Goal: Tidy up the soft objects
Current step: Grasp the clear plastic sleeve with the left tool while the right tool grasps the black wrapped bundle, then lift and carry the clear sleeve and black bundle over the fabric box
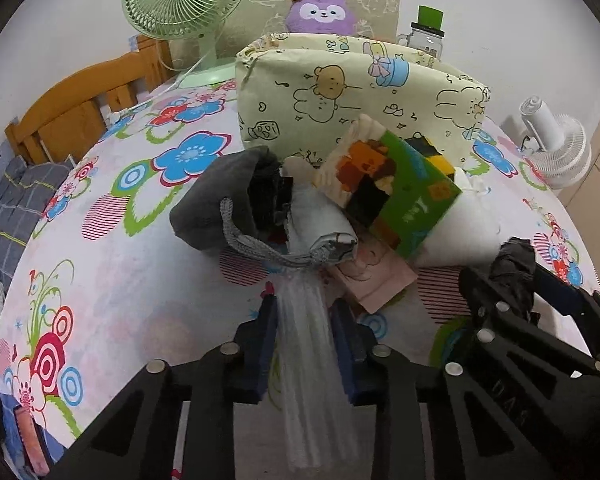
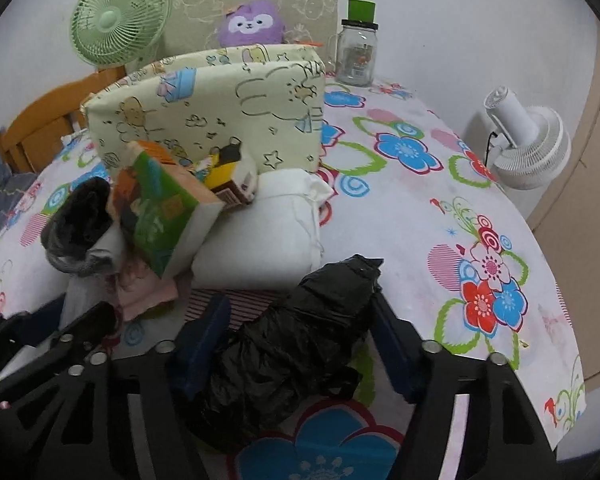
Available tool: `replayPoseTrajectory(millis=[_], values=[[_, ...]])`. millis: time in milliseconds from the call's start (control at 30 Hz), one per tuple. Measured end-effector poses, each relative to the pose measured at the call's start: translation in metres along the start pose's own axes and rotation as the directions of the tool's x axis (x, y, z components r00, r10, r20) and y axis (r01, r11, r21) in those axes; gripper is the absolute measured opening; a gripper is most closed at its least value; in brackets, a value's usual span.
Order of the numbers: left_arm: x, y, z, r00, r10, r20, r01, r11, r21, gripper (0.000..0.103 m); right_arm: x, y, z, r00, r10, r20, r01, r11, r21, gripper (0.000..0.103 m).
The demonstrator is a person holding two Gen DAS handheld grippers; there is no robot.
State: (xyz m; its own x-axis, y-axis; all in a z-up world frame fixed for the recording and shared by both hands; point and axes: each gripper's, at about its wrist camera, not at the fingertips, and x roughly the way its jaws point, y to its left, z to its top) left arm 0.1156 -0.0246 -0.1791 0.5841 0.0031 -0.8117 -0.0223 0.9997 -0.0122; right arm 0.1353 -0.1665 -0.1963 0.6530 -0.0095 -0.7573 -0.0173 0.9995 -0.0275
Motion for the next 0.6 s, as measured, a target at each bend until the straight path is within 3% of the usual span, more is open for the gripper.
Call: replayPoseTrajectory(millis=[167,333,600], values=[[-0.001,0.0,-0.001,1.0,-0.025,-0.006,0.025,1.0,-0.014,0.02,-0.008,-0.007,0.0,1.0,0.016,0.014,-0.016,0.999,0.044,0.043],[-0.005,-0.002,-0.005,0.999,-0.042,-0.004,0.042,0.999,-0.01,0.019,-0.014,-0.004,-0.004,0.999,0.045,0.012,-0.045,0.998,0.045,0.04],[-0.018,-0.005,-0.013,0.999,-0.043,0.022,0.044,0.999,-0.003,0.019,-0.037,0.002,-0.005,0.994,0.078,0.077,-0.081,0.996,0.035,0.039]])
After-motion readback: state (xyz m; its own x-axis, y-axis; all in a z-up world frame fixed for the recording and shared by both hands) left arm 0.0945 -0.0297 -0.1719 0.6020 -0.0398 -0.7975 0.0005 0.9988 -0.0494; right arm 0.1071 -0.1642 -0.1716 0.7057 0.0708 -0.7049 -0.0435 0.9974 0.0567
